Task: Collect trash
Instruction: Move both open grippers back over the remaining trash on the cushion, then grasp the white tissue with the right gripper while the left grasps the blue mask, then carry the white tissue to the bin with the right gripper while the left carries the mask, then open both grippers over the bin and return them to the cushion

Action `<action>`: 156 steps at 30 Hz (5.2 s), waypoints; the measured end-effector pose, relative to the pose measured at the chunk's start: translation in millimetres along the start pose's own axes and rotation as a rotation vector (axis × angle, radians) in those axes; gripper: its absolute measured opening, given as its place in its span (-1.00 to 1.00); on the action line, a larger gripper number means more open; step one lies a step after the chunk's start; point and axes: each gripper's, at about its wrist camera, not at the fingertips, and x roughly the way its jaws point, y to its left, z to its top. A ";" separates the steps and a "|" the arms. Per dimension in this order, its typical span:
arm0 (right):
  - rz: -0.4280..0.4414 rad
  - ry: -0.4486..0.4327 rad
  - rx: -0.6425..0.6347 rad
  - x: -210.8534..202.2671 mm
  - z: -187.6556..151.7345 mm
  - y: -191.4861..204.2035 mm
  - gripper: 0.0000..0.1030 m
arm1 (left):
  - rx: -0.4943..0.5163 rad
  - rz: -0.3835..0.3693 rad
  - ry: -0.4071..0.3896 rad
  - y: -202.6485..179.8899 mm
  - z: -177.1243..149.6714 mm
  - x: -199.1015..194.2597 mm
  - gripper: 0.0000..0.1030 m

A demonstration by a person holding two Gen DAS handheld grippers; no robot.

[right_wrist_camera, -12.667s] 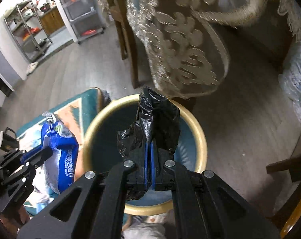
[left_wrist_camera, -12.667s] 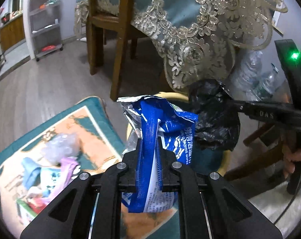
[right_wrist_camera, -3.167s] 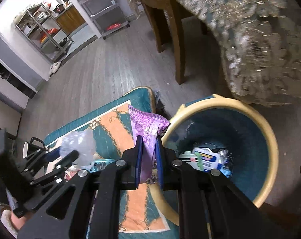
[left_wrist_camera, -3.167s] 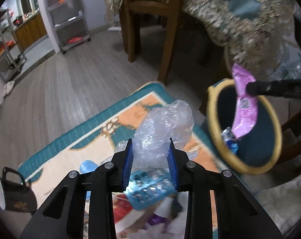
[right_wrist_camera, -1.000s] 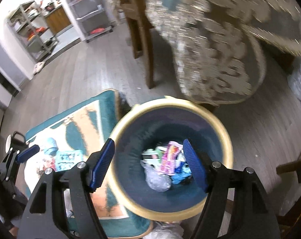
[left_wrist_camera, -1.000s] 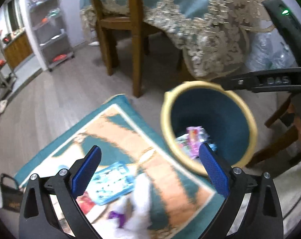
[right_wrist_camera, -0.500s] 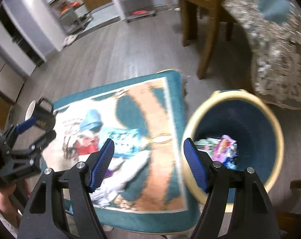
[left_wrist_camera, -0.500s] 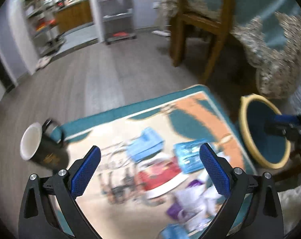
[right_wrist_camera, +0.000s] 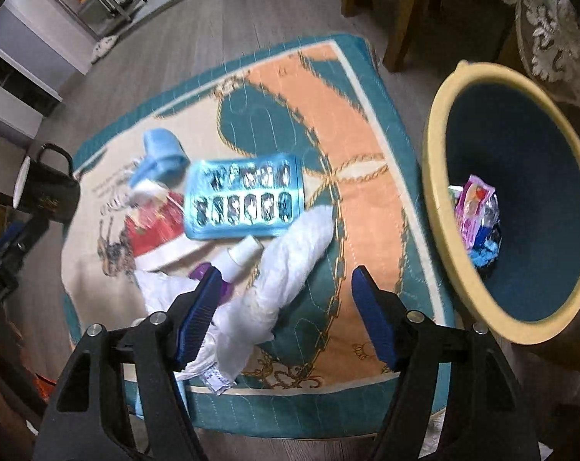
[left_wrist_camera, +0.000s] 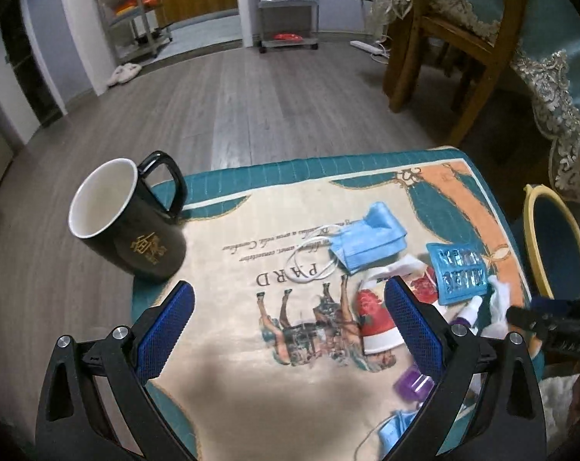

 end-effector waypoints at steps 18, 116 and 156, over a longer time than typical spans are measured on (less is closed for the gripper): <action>0.084 -0.039 0.063 -15.2 12.2 -24.5 -0.85 | 0.104 -0.033 0.039 -41.5 3.7 22.8 0.91; 0.182 -0.165 0.084 -71.5 23.7 -45.5 -0.73 | 0.094 -0.192 -0.112 -87.0 -54.4 -71.5 -0.92; -0.265 -0.226 0.054 -108.5 63.9 -195.8 -0.10 | 0.365 -0.541 -0.199 -276.3 35.9 -46.5 0.27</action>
